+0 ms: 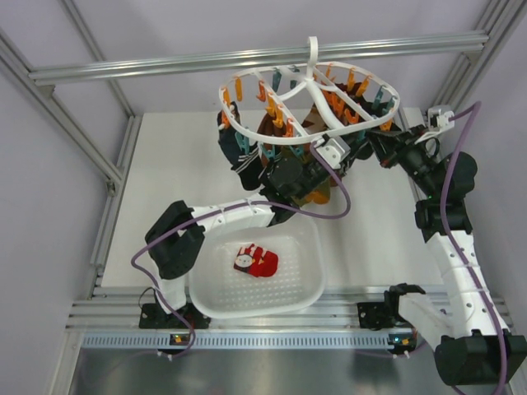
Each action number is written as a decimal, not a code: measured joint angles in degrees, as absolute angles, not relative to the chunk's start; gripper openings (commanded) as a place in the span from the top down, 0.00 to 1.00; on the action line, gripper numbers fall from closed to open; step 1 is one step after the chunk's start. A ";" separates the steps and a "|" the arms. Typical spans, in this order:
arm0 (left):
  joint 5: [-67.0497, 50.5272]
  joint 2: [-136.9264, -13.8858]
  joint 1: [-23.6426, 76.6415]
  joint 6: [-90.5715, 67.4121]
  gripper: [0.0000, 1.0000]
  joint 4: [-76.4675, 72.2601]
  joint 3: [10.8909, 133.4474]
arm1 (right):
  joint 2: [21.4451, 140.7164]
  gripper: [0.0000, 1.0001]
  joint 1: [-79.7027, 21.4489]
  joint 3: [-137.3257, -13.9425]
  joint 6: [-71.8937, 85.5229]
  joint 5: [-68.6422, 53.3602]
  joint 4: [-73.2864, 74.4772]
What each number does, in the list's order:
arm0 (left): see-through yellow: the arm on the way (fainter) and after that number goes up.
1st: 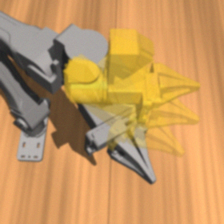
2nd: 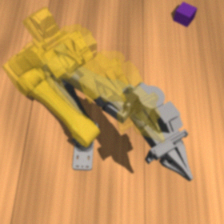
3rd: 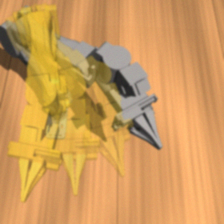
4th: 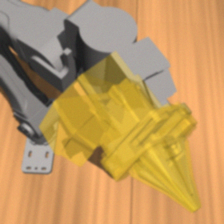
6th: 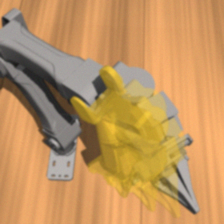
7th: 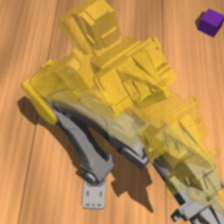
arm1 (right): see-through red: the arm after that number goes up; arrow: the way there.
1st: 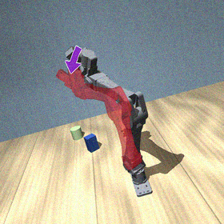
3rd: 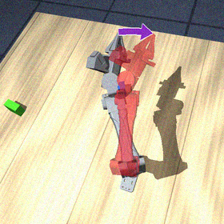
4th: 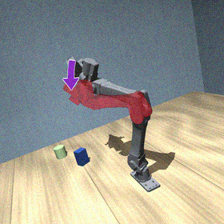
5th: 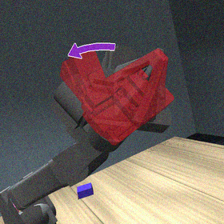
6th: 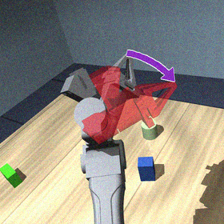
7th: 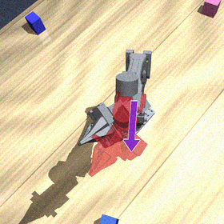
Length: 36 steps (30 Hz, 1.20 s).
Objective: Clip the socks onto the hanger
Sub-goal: Open the clamp at the hanger.
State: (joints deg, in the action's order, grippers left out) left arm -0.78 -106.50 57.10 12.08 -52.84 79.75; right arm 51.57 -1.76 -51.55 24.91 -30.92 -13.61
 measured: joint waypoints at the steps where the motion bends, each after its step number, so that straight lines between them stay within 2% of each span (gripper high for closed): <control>1: -0.80 -106.50 57.08 11.94 0.77 -52.77 79.85 | 51.57 1.00 -1.76 -51.55 25.10 -30.94 -13.65; 3: -0.54 -106.50 56.97 11.88 0.81 -52.69 79.94 | 51.64 0.96 -1.76 -51.55 25.17 -30.94 -13.78; 4: -0.45 -106.50 56.97 11.88 0.85 -52.69 79.94 | 51.68 0.87 -1.76 -51.55 25.17 -30.98 -13.78; 6: -0.27 -106.50 56.97 11.90 0.87 -52.60 79.94 | 51.64 0.78 -1.76 -51.55 24.91 -31.68 -13.67; 7: -0.25 -106.50 56.95 11.90 0.88 -52.58 79.94 | 51.48 0.69 -1.76 -51.55 24.51 -32.25 -13.69; 9: -0.32 -106.50 56.88 11.90 0.93 -52.66 79.94 | 51.03 0.65 -1.52 -51.46 22.96 -32.42 -13.82; 12: -0.25 -106.50 56.88 11.90 0.97 -52.69 79.94 | 50.13 0.64 -1.32 -51.35 21.08 -32.67 -14.17; 17: -0.45 -106.50 56.80 11.88 0.98 -52.29 79.96 | 48.80 0.62 -1.72 -49.15 20.49 -36.91 -19.22; 21: -0.56 -106.50 56.77 11.88 0.98 -52.27 79.96 | 50.92 0.56 -1.72 -48.40 20.97 -39.88 -23.57; 24: -0.38 -106.50 56.66 11.90 0.98 -52.18 79.96 | 52.51 0.56 -1.72 -48.31 21.06 -40.71 -25.36; 28: -0.43 -106.50 56.40 11.90 0.98 -52.05 79.96 | 53.36 0.63 -1.69 -48.29 21.02 -40.66 -27.11; 36: -1.13 -106.50 56.45 11.46 0.98 -51.90 79.96 | 54.15 0.62 -1.76 -47.46 21.56 -39.68 -31.59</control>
State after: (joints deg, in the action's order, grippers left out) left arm -1.13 -106.50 56.45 11.46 -51.90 79.96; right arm 54.15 -1.76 -47.46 21.56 -39.68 -31.59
